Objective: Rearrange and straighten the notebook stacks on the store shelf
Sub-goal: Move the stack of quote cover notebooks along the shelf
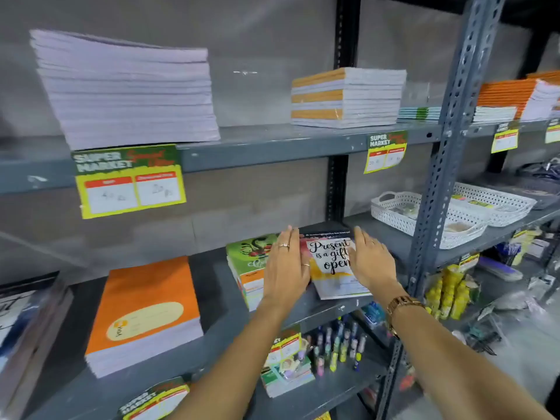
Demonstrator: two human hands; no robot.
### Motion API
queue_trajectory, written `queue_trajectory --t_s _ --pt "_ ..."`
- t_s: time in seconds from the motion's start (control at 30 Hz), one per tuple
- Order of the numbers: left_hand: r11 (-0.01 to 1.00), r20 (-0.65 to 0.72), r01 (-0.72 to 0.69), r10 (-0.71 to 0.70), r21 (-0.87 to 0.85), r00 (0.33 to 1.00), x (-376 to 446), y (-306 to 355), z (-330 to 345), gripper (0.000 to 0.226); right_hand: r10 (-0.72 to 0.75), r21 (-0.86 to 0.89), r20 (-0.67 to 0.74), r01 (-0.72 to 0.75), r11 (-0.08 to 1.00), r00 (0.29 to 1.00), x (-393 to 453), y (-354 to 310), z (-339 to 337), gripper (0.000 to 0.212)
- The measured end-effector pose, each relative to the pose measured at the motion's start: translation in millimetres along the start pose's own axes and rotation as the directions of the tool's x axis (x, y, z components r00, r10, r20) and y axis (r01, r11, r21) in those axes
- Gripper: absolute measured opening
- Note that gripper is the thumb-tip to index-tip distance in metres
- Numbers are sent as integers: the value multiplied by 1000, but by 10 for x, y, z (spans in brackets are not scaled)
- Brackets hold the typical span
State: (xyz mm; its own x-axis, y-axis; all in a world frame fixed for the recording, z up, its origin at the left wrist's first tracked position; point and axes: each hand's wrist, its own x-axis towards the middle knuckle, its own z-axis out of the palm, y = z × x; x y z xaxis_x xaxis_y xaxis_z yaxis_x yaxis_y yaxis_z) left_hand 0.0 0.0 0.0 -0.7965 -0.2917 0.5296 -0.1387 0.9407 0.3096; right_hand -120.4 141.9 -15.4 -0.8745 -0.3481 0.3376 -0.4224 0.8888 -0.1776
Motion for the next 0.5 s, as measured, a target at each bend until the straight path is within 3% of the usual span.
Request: queue_trajectory --t_s 0.1,0.2,0.37,0.5 --pt "988 195 123 -139 93 971 195 216 318 34 103 27 170 -109 994 980 191 291 127 56" --pt "967 351 248 -254 63 901 356 387 562 28 139 -8 292 -143 990 946 362 495 243 50" --pt "930 473 343 -364 133 802 512 523 948 31 232 -48 421 -234 971 877 616 722 407 42" --pt "899 513 378 -436 219 739 534 564 1201 39 250 17 527 -304 953 813 746 791 525 36"
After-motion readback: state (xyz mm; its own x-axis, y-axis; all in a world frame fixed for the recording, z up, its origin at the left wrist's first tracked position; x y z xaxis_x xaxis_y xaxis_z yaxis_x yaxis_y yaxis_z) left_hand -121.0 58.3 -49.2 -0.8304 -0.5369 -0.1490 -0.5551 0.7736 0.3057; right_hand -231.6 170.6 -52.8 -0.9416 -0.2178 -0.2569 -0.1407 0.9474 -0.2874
